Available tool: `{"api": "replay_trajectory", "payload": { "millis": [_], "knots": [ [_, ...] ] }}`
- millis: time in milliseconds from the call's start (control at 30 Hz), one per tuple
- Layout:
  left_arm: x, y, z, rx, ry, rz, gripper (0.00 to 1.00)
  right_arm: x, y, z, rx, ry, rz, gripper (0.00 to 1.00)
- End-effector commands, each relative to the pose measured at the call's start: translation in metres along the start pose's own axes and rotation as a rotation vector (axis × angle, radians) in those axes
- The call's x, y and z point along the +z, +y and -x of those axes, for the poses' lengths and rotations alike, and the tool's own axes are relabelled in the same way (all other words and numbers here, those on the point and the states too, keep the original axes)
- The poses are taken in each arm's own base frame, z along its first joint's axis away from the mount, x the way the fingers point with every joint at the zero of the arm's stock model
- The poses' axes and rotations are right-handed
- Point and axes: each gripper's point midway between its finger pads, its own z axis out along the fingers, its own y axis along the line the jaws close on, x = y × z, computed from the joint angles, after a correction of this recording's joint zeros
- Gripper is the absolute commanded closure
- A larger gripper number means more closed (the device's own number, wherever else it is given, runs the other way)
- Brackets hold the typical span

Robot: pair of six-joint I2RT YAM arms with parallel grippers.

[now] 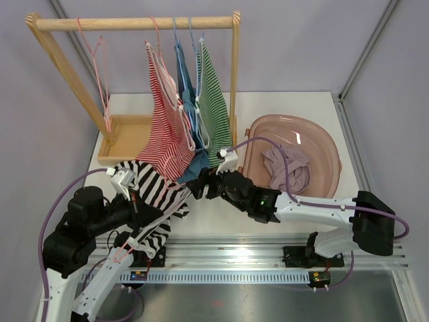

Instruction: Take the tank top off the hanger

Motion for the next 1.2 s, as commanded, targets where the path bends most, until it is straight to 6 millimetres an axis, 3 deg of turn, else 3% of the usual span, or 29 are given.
{"api": "replay_trajectory", "payload": {
  "millis": [0, 200, 300, 467, 700, 967, 1033, 1067, 1167],
  "knots": [
    [-0.005, -0.023, 0.014, 0.033, -0.046, -0.101, 1.00, 0.008, 0.018, 0.030, -0.006, -0.100, 0.018, 0.29],
    [-0.008, -0.023, 0.021, 0.035, -0.072, -0.079, 1.00, 0.008, 0.013, 0.019, -0.008, -0.076, 0.017, 0.40],
    [-0.008, -0.020, 0.025, 0.028, -0.088, -0.059, 1.00, 0.005, 0.011, 0.011, 0.009, -0.058, 0.039, 0.39],
    [-0.004, -0.020, 0.029, 0.017, -0.088, -0.061, 1.00, -0.004, 0.014, 0.014, 0.029, -0.080, 0.073, 0.38],
    [-0.006, -0.030, 0.034, 0.016, -0.101, -0.104, 1.00, 0.006, 0.012, 0.007, -0.006, -0.063, 0.056, 0.43],
    [-0.007, -0.031, 0.030, 0.023, -0.086, -0.111, 1.00, 0.018, 0.008, 0.024, -0.081, -0.100, -0.014, 0.66],
    [-0.007, -0.030, 0.029, 0.031, -0.083, -0.104, 1.00, 0.019, 0.002, 0.028, -0.088, -0.111, -0.044, 0.82],
    [-0.008, -0.029, 0.030, 0.035, -0.085, -0.096, 1.00, 0.019, -0.002, 0.028, -0.090, -0.109, -0.056, 1.00],
    [-0.011, -0.024, 0.031, 0.050, -0.089, -0.057, 1.00, 0.014, -0.013, 0.034, -0.103, -0.120, -0.115, 1.00]
  ]
}}
